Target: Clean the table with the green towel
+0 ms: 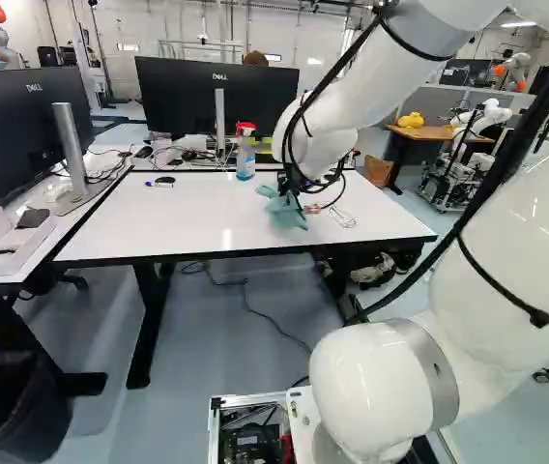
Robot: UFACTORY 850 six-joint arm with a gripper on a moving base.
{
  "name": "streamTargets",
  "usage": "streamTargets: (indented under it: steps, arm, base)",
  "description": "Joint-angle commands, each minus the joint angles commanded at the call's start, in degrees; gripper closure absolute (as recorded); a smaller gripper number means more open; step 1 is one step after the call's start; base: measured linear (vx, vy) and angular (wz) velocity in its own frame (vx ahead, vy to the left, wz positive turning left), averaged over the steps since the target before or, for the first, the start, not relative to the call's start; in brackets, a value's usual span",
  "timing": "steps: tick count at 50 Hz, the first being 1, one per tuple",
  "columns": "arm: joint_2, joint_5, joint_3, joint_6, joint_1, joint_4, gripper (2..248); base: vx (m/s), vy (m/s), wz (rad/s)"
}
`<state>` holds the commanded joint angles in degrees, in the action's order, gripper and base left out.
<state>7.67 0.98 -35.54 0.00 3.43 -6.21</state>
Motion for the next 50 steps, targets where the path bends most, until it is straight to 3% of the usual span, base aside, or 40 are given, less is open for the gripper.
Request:
streamTargets:
  steps: [50]
  arm:
    - [-1.2, 0.0, -1.1, 0.0, -10.7, 0.0, 200]
  base:
    - [0.0, 0.0, 0.0]
